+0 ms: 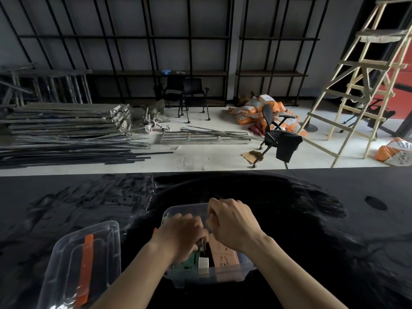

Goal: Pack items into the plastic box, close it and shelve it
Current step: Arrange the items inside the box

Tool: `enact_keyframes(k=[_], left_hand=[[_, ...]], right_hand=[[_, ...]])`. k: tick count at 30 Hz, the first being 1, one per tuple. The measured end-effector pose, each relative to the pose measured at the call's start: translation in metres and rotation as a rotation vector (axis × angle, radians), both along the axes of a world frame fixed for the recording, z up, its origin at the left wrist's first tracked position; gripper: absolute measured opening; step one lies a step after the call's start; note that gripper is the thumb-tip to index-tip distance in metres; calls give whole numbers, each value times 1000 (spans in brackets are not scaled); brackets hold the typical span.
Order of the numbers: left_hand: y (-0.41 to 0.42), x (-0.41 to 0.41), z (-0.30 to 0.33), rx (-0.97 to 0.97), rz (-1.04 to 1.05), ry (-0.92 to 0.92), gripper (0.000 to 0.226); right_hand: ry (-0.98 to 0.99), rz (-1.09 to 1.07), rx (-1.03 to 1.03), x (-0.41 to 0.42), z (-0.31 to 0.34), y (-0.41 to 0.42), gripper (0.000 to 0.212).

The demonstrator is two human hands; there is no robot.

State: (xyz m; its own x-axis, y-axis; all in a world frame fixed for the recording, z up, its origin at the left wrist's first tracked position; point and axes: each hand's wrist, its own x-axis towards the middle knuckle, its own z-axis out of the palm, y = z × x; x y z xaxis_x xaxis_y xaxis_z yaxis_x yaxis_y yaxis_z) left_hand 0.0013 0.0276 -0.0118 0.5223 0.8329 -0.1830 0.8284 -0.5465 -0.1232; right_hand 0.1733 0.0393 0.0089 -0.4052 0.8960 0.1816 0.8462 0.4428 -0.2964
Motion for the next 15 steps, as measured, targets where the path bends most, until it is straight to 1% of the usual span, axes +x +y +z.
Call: enact_keyframes(k=[2,3,5,7,11,15], left_hand=[[-2,-3,1,111,-40,-22,28],[-3,-6,1,156,-51,-43,27],[-3,-14,2,206,-62,-83,29],[-3,-23,4,243,-69,-126,30],[-10,-34,1,270,-25,-208,23],[-15,-39,-4,282,82,-194,16]], right_hand=[[-34,9,-144,-4,-6,1,14],[-83,32,-238,-6,-11,2,17],[-214,79,-423,-10,-23,7,21],[-287,77,-552,-15,-35,12,26],[-218,38,-725,-21,-43,19,25],[-176,17,-810,-17,-37,22,15]])
